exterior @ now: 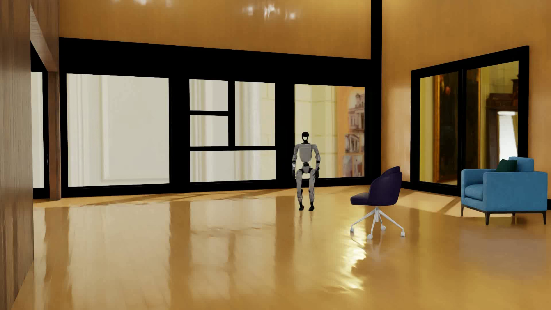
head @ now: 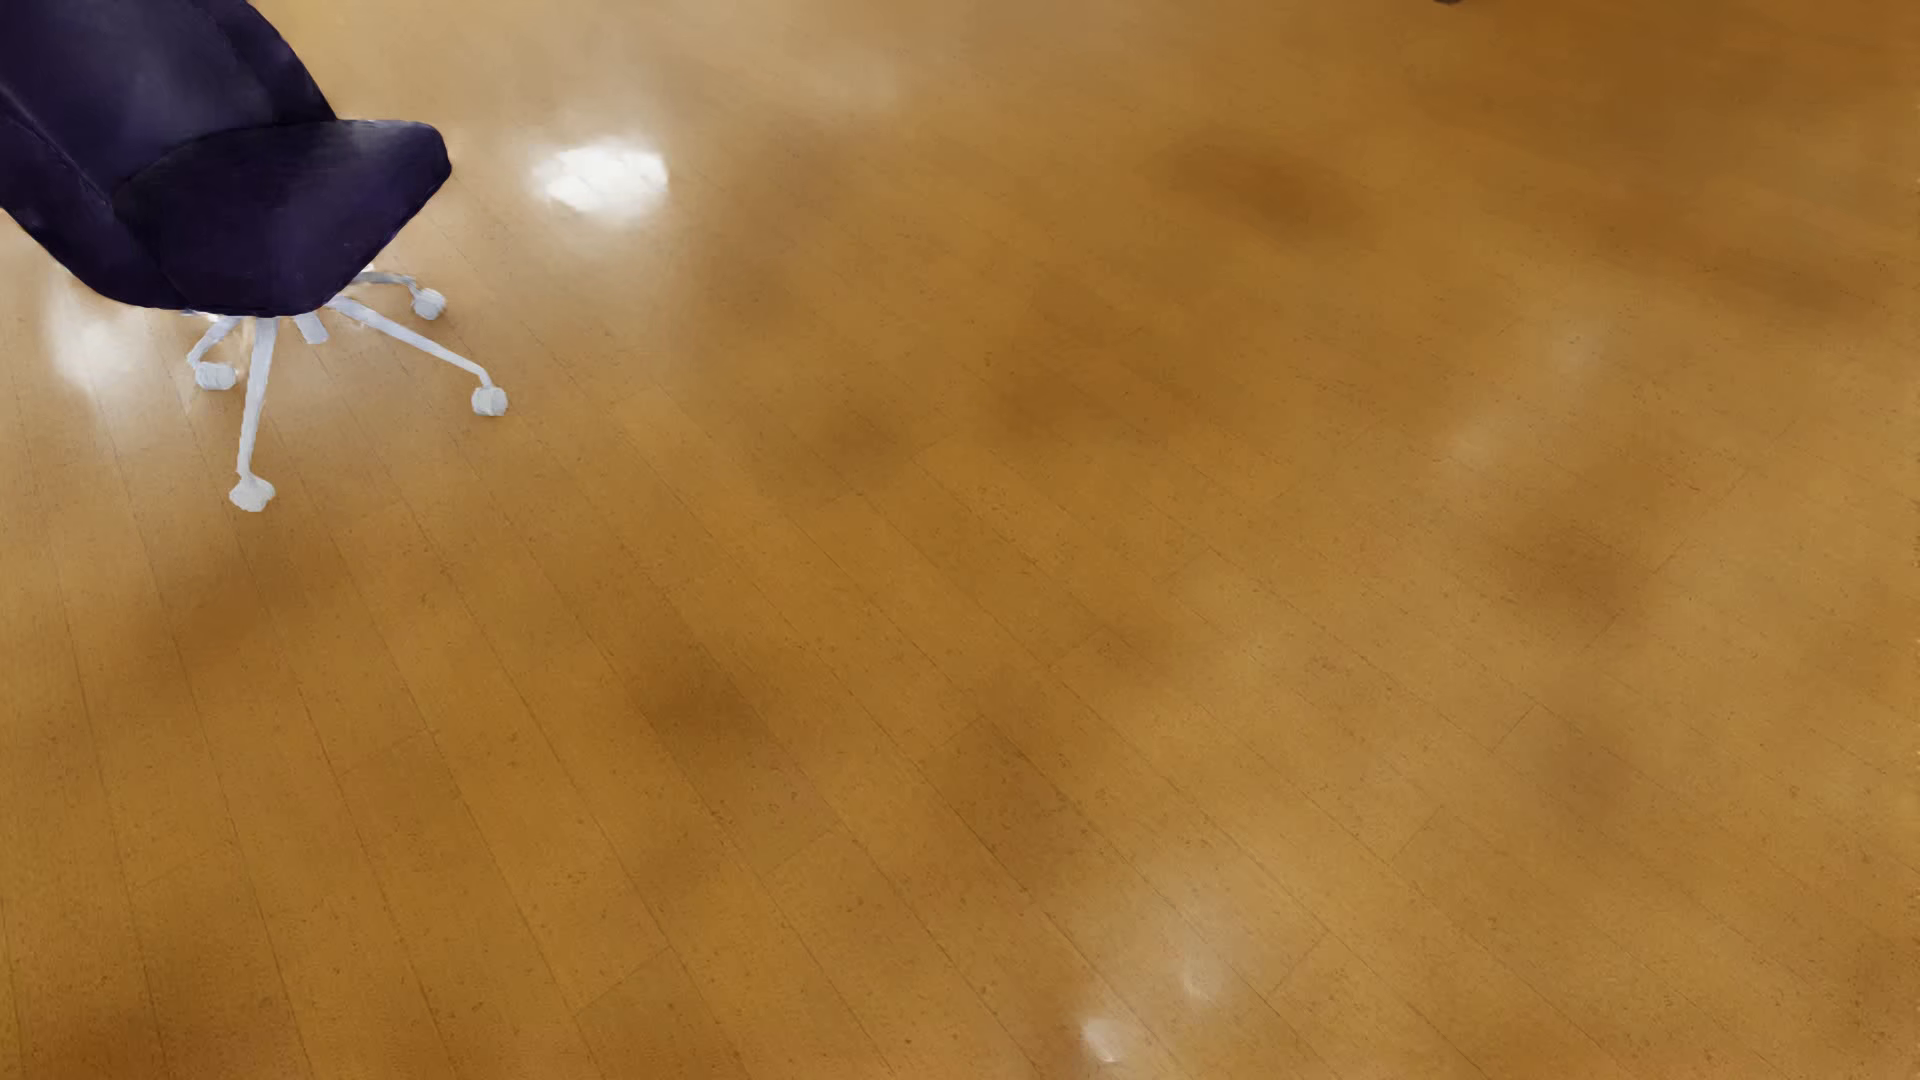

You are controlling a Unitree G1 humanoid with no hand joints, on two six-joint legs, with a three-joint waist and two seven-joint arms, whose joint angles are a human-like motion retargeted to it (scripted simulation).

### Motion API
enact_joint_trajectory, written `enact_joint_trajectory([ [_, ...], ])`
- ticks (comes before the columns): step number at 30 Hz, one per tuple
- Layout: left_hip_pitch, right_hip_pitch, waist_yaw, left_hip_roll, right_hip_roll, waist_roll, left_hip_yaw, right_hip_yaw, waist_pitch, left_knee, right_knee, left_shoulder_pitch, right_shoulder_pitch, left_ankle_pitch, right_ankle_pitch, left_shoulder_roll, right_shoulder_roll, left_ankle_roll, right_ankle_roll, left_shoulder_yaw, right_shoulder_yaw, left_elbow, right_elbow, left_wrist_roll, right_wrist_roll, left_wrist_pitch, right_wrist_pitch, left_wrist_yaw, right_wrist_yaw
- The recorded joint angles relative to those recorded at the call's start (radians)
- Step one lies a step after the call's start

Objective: Go around the officechair

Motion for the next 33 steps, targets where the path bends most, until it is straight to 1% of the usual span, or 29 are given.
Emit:
enact_joint_trajectory([
  [2,-0.02,0.002,0.004,-0.004,0.0,-0.006,0.0,0.0,0.001,-0.001,-0.005,-0.014,-0.023,0.042,-0.005,0.006,0.012,0.0,0.0,0.01,-0.026,-0.03,-0.023,0.0,0.0,0.0,0.0,0.0,0.0],
  [3,-0.026,0.008,0.005,-0.008,-0.004,-0.009,0.0,0.0,-0.002,-0.01,-0.006,-0.019,-0.033,0.063,-0.004,0.005,0.016,0.0,0.0,0.025,-0.02,-0.042,-0.027,0.0,0.0,0.0,0.0,0.0,0.0],
  [5,-0.027,0.017,0.021,-0.004,-0.003,-0.009,0.0,0.0,0.0,-0.004,-0.011,-0.032,-0.046,0.065,-0.007,-0.003,0.023,0.0,0.0,0.031,-0.026,-0.064,-0.019,0.0,0.0,0.0,0.0,0.0,0.0],
  [7,-0.035,0.029,0.017,-0.009,-0.003,-0.011,0.0,0.0,0.002,-0.002,-0.016,-0.036,-0.045,0.075,-0.026,-0.01,0.027,0.0,0.0,0.035,-0.036,-0.083,-0.017,0.0,0.0,0.0,0.0,0.0,0.0],
  [8,-0.033,0.037,0.005,-0.019,-0.005,-0.015,0.0,0.0,0.002,-0.001,-0.019,-0.029,-0.039,0.094,-0.048,-0.013,0.02,0.0,0.0,0.029,-0.018,-0.09,-0.019,0.0,0.0,0.0,0.0,0.0,0.0],
  [9,-0.047,0.012,0.033,-0.012,0.006,-0.006,0.0,0.0,0.011,0.006,-0.017,-0.039,-0.041,0.115,-0.056,-0.021,0.017,0.0,0.0,0.038,-0.025,-0.088,-0.024,0.0,0.0,0.0,0.0,0.0,0.0],
  [10,-0.047,0.001,0.007,-0.023,0.004,-0.009,0.0,0.0,0.014,0.01,0.002,-0.035,-0.028,0.13,-0.075,-0.018,0.015,0.0,0.0,0.001,-0.019,-0.097,-0.02,0.0,0.0,0.0,0.0,0.0,0.0],
  [11,-0.037,-0.03,0.006,-0.023,0.018,-0.002,0.0,0.0,0.02,0.008,0.033,-0.029,-0.011,0.121,-0.116,-0.023,0.017,0.0,0.0,0.014,-0.047,-0.093,-0.012,0.0,0.0,0.0,0.0,0.0,0.0],
  [12,-0.021,-0.077,-0.003,-0.028,0.006,-0.005,0.0,0.0,0.036,0.017,0.124,-0.033,0.001,0.105,-0.123,-0.013,0.005,0.0,0.0,-0.013,-0.036,-0.095,-0.015,0.0,0.0,0.0,0.0,0.0,0.0],
  [13,0.024,-0.131,-0.012,-0.043,-0.012,-0.019,0.0,0.0,0.065,0.009,0.243,-0.043,0.007,0.086,-0.112,-0.002,0.008,0.0,0.0,-0.041,-0.029,-0.083,0.003,0.0,0.0,0.0,0.0,0.0,0.0],
  [14,0.049,-0.189,-0.022,-0.041,-0.003,-0.021,0.0,0.0,0.087,0.008,0.341,-0.029,0.013,0.068,-0.123,0.032,0.011,0.0,0.0,-0.026,-0.017,-0.166,0.003,0.0,0.0,0.0,0.0,0.0,0.0],
  [15,0.067,-0.244,-0.066,-0.022,-0.003,-0.01,0.0,0.0,0.083,0.002,0.415,-0.041,0.031,0.044,-0.129,0.042,0.01,0.0,0.0,-0.049,-0.011,-0.163,0.008,0.0,0.0,0.0,0.0,0.0,0.0],
  [16,0.092,-0.283,-0.101,-0.006,0.0,0.002,0.0,0.0,0.094,-0.003,0.413,-0.057,0.045,0.027,-0.119,0.036,0.006,0.0,0.0,-0.039,-0.016,-0.154,0.01,0.0,0.0,0.0,0.0,0.0,0.0],
  [17,0.128,-0.325,-0.108,0.001,0.01,0.016,0.0,0.0,0.093,-0.021,0.37,-0.064,0.063,0.003,-0.099,0.038,-0.001,0.0,0.0,-0.046,-0.013,-0.166,0.016,0.0,0.0,0.0,0.0,0.0,0.0],
  [18,0.118,-0.387,-0.159,0.014,-0.005,0.03,0.0,0.0,0.096,-0.017,0.334,-0.098,0.065,-0.017,-0.071,0.023,-0.012,0.0,0.0,-0.011,-0.001,-0.131,0.03,0.0,0.0,0.0,0.0,0.0,0.0],
  [20,0.218,-0.458,-0.158,0.018,-0.005,0.029,0.0,0.0,0.117,-0.031,0.249,-0.122,0.08,-0.104,0.005,0.029,-0.012,0.0,0.0,-0.015,-0.005,-0.148,0.079,0.0,0.0,0.0,0.0,0.0,0.0],
  [21,0.256,-0.479,-0.177,0.018,-0.02,0.028,0.0,0.0,0.122,-0.034,0.206,-0.137,0.086,-0.135,0.028,0.023,-0.013,0.0,0.0,-0.002,-0.007,-0.135,0.101,0.0,0.0,0.0,0.0,0.0,0.0],
  [22,0.291,-0.507,-0.183,0.021,-0.012,0.031,0.0,0.0,0.126,-0.037,0.165,-0.147,0.087,-0.163,0.043,0.025,-0.012,0.0,0.0,0.009,0.003,-0.136,0.131,0.0,0.0,0.0,0.0,0.0,0.0],
  [23,0.332,-0.515,-0.2,0.023,-0.017,0.029,0.0,0.0,0.132,-0.038,0.143,-0.162,0.091,-0.169,0.038,0.023,-0.013,0.0,0.0,-0.005,-0.018,-0.111,0.14,0.0,0.0,0.0,0.0,0.0,0.0],
  [24,0.365,-0.526,-0.234,0.018,-0.048,0.029,0.0,0.0,0.128,-0.058,0.171,-0.169,0.088,-0.152,0.025,0.02,-0.016,0.0,0.0,-0.018,-0.013,-0.086,0.148,0.0,0.0,0.0,0.0,0.0,0.0],
  [25,0.387,-0.542,-0.249,0.042,-0.02,0.039,0.0,0.0,0.119,-0.05,0.199,-0.153,0.089,-0.133,0.028,0.044,-0.017,0.0,0.0,-0.075,-0.002,-0.127,0.157,0.0,0.0,0.0,0.0,0.0,0.0],
  [26,0.371,-0.58,-0.279,0.071,-0.01,0.051,0.0,0.0,0.103,-0.022,0.278,-0.135,0.09,-0.083,-0.003,0.013,-0.012,0.0,0.0,-0.005,-0.01,-0.076,0.169,0.0,0.0,0.0,0.0,0.0,0.0],
  [27,0.388,-0.551,-0.289,0.091,0.002,0.072,0.0,0.0,0.105,0.022,0.333,-0.126,0.104,-0.002,-0.037,0.014,-0.03,0.0,0.0,-0.078,-0.003,-0.059,0.147,0.0,0.0,0.0,0.0,0.0,0.0],
  [28,0.37,-0.521,-0.286,0.106,0.02,0.073,0.0,0.0,0.099,0.107,0.368,-0.09,0.084,0.167,-0.074,0.017,-0.019,0.0,0.0,-0.076,0.021,-0.065,0.179,0.0,0.0,0.0,0.0,0.0,0.0],
  [29,0.276,-0.493,-0.268,0.104,0.01,0.056,0.0,0.0,0.072,0.281,0.381,-0.064,0.085,0.35,-0.116,0.022,-0.013,0.0,0.0,-0.089,0.02,-0.052,0.184,0.0,0.0,0.0,0.0,0.0,0.0],
  [30,0.187,-0.409,-0.259,0.139,0.049,0.066,0.0,0.0,0.111,0.502,0.371,-0.055,0.075,0.465,-0.153,0.011,-0.015,0.0,0.0,-0.099,-0.005,-0.044,0.162,0.0,0.0,0.0,0.0,0.0,0.0],
  [31,0.071,-0.352,-0.183,0.149,0.09,0.07,0.0,0.0,0.129,0.729,0.349,-0.029,0.062,0.463,-0.181,0.017,0.0,0.0,0.0,-0.071,-0.009,-0.07,0.137,0.0,0.0,0.0,0.0,0.0,0.0],
  [32,-0.017,-0.254,-0.136,0.131,0.087,0.05,0.0,0.0,0.144,0.875,0.303,-0.019,0.047,0.434,-0.194,0.028,-0.006,0.0,0.0,-0.106,0.009,-0.056,0.126,0.0,0.0,0.0,0.0,0.0,0.0],
  [33,-0.131,-0.175,-0.082,0.108,0.076,0.031,0.0,0.0,0.138,0.923,0.254,0.004,0.042,0.422,-0.203,0.019,-0.009,0.0,0.0,-0.086,0.004,-0.042,0.087,0.0,0.0,0.0,0.0,0.0,0.0],
])
